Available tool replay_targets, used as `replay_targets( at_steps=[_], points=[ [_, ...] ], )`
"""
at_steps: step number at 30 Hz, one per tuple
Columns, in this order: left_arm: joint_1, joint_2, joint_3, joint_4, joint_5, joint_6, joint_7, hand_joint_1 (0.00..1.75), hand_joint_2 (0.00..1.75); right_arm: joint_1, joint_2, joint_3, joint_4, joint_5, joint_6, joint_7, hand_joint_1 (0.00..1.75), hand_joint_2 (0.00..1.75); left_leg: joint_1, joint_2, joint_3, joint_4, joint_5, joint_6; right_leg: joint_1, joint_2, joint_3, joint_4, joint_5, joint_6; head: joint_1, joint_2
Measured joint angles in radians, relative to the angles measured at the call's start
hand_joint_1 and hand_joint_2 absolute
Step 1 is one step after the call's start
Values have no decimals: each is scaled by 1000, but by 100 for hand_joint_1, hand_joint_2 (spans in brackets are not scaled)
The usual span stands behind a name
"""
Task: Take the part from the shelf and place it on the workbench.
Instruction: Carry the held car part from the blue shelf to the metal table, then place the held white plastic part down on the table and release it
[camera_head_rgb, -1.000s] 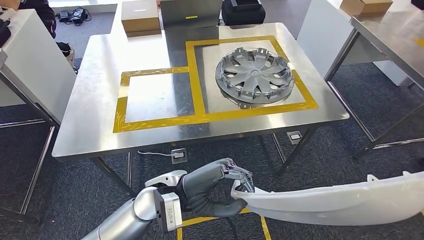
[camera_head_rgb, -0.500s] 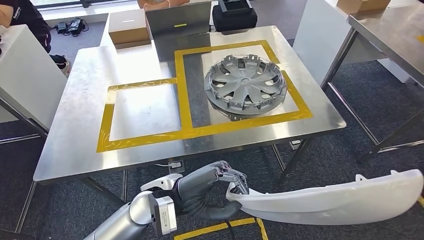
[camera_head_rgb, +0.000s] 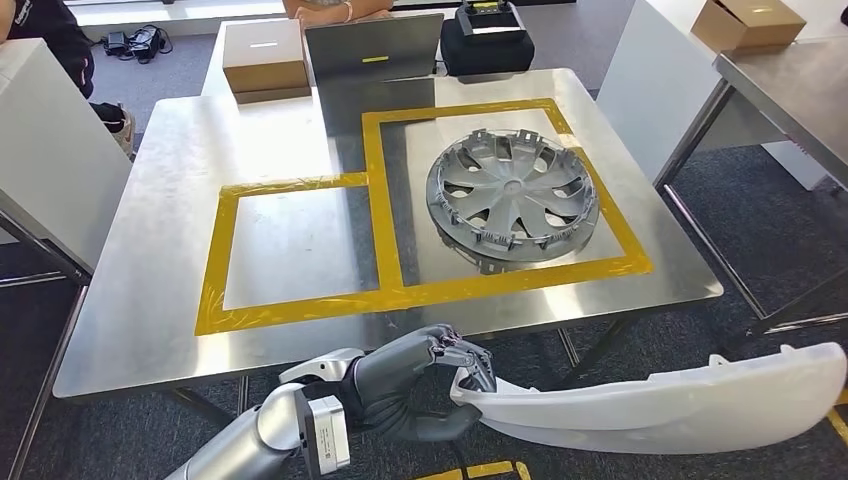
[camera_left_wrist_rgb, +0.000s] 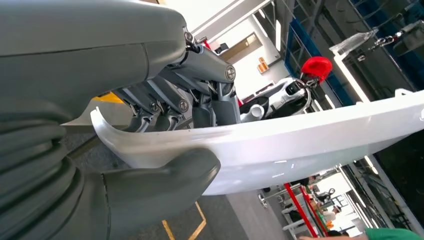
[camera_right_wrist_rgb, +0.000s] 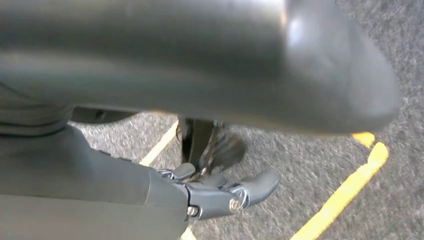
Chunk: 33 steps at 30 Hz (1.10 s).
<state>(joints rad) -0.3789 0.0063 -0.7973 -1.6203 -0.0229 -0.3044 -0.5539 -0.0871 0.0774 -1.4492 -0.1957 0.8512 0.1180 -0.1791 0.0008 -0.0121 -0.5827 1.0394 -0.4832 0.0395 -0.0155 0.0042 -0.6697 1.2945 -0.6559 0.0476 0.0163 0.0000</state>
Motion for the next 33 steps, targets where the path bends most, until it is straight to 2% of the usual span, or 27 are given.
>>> replay_targets(
  at_steps=[1, 3, 5, 6, 7, 9, 10, 11, 13, 14, 15, 16, 18, 19, 20, 22, 25, 27, 29, 30, 31, 32, 33],
  points=[
    [1, 0, 0, 0, 0, 0, 0, 175, 175, 1, 0, 0, 0, 0, -1, 0, 0, 0, 0, -1, 11, 0, -9, -2, -1, 0, -6, -28, 25, 1, 1, 0],
    [1, 0, 0, -1, -4, 1, 0, 175, 175, 2, -1, 0, 0, 0, -2, 1, 0, 0, 1, -1, 35, 0, -28, -9, -1, -1, 18, -149, 128, -2, 2, 0],
    [1, 1, 0, -2, -10, 6, -2, 175, 175, 1, -2, 0, 0, 1, 0, 5, 0, 0, 0, -1, 50, 0, -44, -20, 3, -5, 39, -237, 184, -14, 4, 0],
    [1, 2, 1, -3, -13, 10, -3, 175, 175, 1, -2, 0, 0, 2, 0, 7, 0, 0, -1, -1, 53, 2, -47, -27, 6, -5, 42, -249, 190, -22, 4, 0],
    [2, 2, 1, -6, -15, 14, -4, 175, 175, 1, -2, 0, 0, 4, 0, 10, 0, 0, -2, -1, 57, 4, -46, -34, 8, -6, 43, -250, 184, -32, 4, 0],
    [2, 3, 2, -13, -17, 22, -5, 175, 175, 1, -2, 1, 0, 7, -2, 13, 0, 0, -2, 1, 60, 17, -51, -46, 6, -5, 56, -255, 190, -48, 2, 0],
    [1, 4, 3, -17, -18, 26, -6, 175, 175, 1, -2, 1, 0, 8, -2, 14, 0, 0, -2, 2, 52, 37, -64, -49, 4, -5, 64, -258, 188, -54, 0, 0],
    [0, 5, 6, -19, -18, 29, -7, 175, 175, 1, -2, 1, 0, 8, -2, 14, 0, 0, -1, 3, 33, 75, -86, -53, 3, -5, 71, -259, 186, -60, -2, 0],
    [-1, 11, 15, -19, -15, 34, -10, 175, 175, 0, -2, 1, 0, 9, -2, 15, 0, 0, 1, 5, -34, 189, -140, -58, 5, -5, 77, -260, 179, -68, -6, 0],
    [0, 15, 21, -18, -12, 35, -12, 175, 175, 0, -2, 1, 0, 9, -2, 16, 0, 0, 2, 5, -68, 238, -156, -59, 6, -5, 79, -260, 176, -69, -7, 0],
    [0, 19, 27, -18, -10, 35, -13, 175, 175, 1, -2, 1, 0, 9, -2, 18, 0, 0, 2, 5, -90, 260, -153, -59, 7, -4, 83, -260, 172, -69, -7, 0],
    [0, 22, 32, -17, -8, 35, -15, 175, 175, 1, -2, 1, 0, 11, -2, 22, 0, 0, 2, 5, -94, 245, -128, -58, 7, -4, 89, -260, 167, -68, -7, 0],
    [0, 24, 39, -18, -6, 35, -16, 175, 175, 1, -2, 2, 0, 15, -2, 34, 0, 0, 1, 6, -56, 125, -39, -52, 8, -3, 104, -260, 157, -66, -8, 0],
    [0, 24, 42, -18, -6, 35, -17, 175, 175, 1, -1, 3, 0, 17, -2, 38, 0, 0, -2, 6, -35, 65, -13, -48, 9, -2, 110, -260, 154, -63, -8, 0],
    [0, 24, 46, -19, -5, 35, -17, 175, 175, 0, 0, 4, 0, 20, -2, 42, 0, 0, -5, 6, -21, 23, -4, -43, 9, -2, 112, -260, 150, -58, -9, 0],
    [1, 23, 54, -21, -4, 35, -16, 175, 175, 0, 1, 8, 0, 27, -2, 48, 0, 0, -10, 5, -14, 2, -7, -34, 9, -2, 113, -261, 146, -47, -10, 0],
    [4, 22, 62, -31, -4, 34, -14, 175, 175, -1, -1, 16, 0, 35, -2, 52, 0, 0, -2, 1, 0, -14, 15, -19, 11, -5, 114, -247, 130, -29, -10, 0],
    [7, 19, 69, -37, -4, 34, -13, 175, 175, -1, -3, 23, 0, 43, -1, 54, 0, 0, 4, -2, 6, -23, 19, -11, 7, -4, 73, -161, 83, -16, -6, 0],
    [14, 17, 76, -38, -7, 34, -11, 175, 175, 0, -2, 27, 0, 49, 0, 56, 0, 0, 5, -8, 6, -24, 18, -8, 1, -4, 2, -32, 33, -4, -2, 0],
    [19, 18, 78, -38, -9, 34, -10, 175, 175, 1, -3, 28, 0, 51, -1, 56, 0, 0, 5, -14, 6, -24, 17, -8, -2, -4, -21, 2, 30, 1, -1, 0],
    [23, 18, 80, -39, -11, 34, -9, 175, 175, 1, -3, 29, 0, 52, -1, 56, 0, 0, 6, -21, 7, -23, 15, -9, -6, -4, -27, 2, 47, 5, -1, 0],
    [26, 18, 82, -41, -13, 34, -9, 175, 175, 1, -3, 31, 0, 54, -1, 56, 0, 0, 8, -29, 8, -21, 14, -11, -9, -3, -13, -38, 80, 8, 0, 0],
    [28, 17, 84, -43, -15, 34, -8, 175, 175, 1, -4, 33, 0, 55, -2, 56, 0, 0, 10, -38, 8, -19, 11, -15, -14, 4, 15, -107, 121, 11, 0, 0]
  ],
)
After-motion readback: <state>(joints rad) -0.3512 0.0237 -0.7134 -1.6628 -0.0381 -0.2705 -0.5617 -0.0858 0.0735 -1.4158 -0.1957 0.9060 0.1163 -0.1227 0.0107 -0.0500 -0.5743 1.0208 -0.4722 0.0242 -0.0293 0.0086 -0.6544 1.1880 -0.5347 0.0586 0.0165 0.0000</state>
